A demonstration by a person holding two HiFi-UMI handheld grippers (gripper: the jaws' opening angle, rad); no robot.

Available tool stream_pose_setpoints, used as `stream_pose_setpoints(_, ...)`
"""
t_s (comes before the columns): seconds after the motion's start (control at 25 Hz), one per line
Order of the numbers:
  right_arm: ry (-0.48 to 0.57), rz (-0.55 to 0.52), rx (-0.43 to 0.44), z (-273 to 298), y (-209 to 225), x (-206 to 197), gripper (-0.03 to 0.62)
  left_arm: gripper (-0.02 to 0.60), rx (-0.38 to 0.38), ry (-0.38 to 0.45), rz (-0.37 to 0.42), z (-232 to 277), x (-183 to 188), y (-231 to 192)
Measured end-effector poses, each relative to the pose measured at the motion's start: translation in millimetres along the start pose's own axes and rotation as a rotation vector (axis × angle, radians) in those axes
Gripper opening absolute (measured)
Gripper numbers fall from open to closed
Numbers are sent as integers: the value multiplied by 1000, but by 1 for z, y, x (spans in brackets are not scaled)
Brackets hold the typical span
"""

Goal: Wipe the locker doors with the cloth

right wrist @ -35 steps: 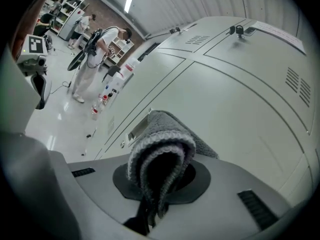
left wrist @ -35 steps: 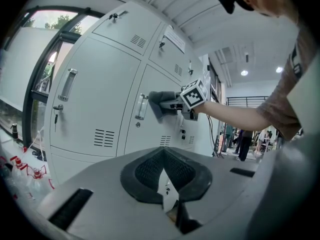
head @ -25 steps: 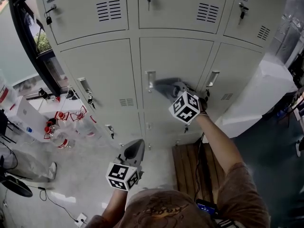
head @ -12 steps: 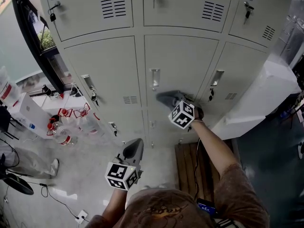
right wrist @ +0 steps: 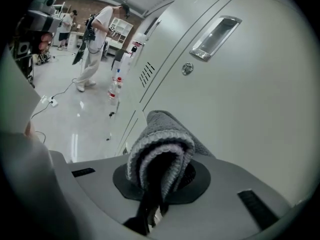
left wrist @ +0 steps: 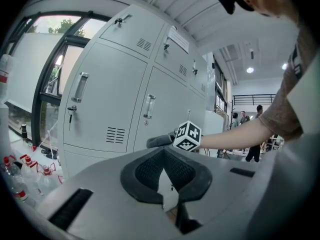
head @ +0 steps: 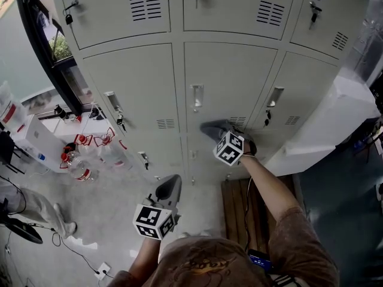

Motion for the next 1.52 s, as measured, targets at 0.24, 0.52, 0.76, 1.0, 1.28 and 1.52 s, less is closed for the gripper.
stream_pose_setpoints(0.24, 8, -13, -17, -27, 1, -9, 32, 2, -16, -4, 7, 1, -2, 3)
stream_pose_setpoints(0.52, 52, -6, -92, -84, 38, -5, 33, 2, -48, -7, 21, 4, 0, 10)
stream_pose_setpoints(0.76, 99, -31, -189, -145, 76, 11, 32, 2, -86, -14, 36, 9, 0, 21)
stream_pose_setpoints(1.0, 122, -78, -257, -199, 107, 26, 33, 2, -131, -20, 48, 17, 0, 34)
stream_pose_setpoints(1.28, 135, -112, -361, -248, 148, 37, 33, 2, -160, -22, 58, 22, -1, 45)
stream_pose_setpoints(1.52, 120, -155, -433, -274, 183, 49, 34, 2, -158, -22, 59, 22, 0, 45)
Point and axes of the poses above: the fingertips, and each gripper's own axes: z forward along the fingers, y to its right, x out of its top, the point moved 3 cm from there along -z, backward along the fingers, and after that the axes turned 7 degrees about -y, right-handed, at the moved point
